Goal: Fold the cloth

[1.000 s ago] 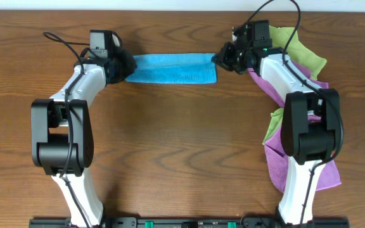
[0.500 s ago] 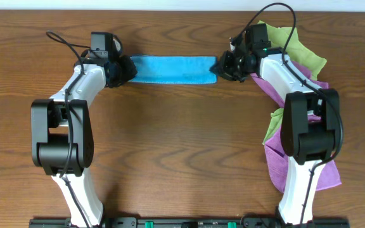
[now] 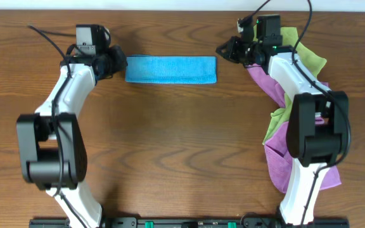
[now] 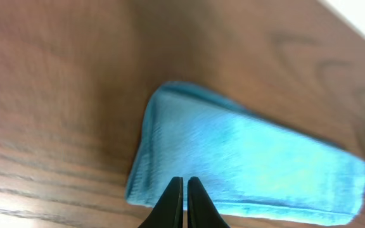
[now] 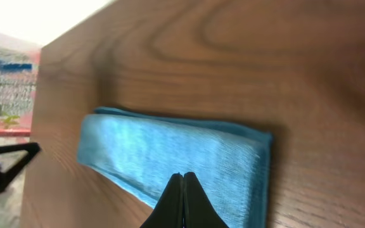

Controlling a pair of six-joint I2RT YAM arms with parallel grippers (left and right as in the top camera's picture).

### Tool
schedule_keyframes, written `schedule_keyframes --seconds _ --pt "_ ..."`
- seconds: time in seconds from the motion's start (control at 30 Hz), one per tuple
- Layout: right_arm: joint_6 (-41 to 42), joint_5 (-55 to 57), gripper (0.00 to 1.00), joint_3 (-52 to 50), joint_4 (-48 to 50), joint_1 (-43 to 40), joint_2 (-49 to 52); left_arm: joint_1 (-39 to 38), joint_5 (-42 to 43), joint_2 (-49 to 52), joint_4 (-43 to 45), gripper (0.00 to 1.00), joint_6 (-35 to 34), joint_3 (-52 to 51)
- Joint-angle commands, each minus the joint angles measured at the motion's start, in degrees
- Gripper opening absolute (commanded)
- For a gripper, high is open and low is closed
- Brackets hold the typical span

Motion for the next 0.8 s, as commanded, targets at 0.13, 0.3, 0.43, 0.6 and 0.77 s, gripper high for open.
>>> schedule_keyframes --seconds 0.13,0.3,0.43,0.6,0.77 --pt "-10.3 25.2 0.01 0.5 -3.6 8.0 -2.9 -7.7 -25.4 0.5 1.4 0.06 6.0 1.4" --pt "-12.2 35.2 0.01 0.5 -3.5 11.8 -1.7 -11.3 -32.1 5.2 5.2 0.06 6.0 1.4" --pt "-12.2 35.7 0.01 0.5 -3.6 11.9 0.2 -11.7 -32.1 8.4 6.8 0.06 5.7 1.4" --pt "-12.1 35.5 0.02 0.5 -3.5 11.9 3.9 -11.7 -31.6 10.6 7.5 0.06 5.4 1.4" --pt "-11.1 33.8 0.01 0.5 -4.0 12.0 6.9 -11.7 -30.3 12.9 7.6 0.06 3.3 1.4"
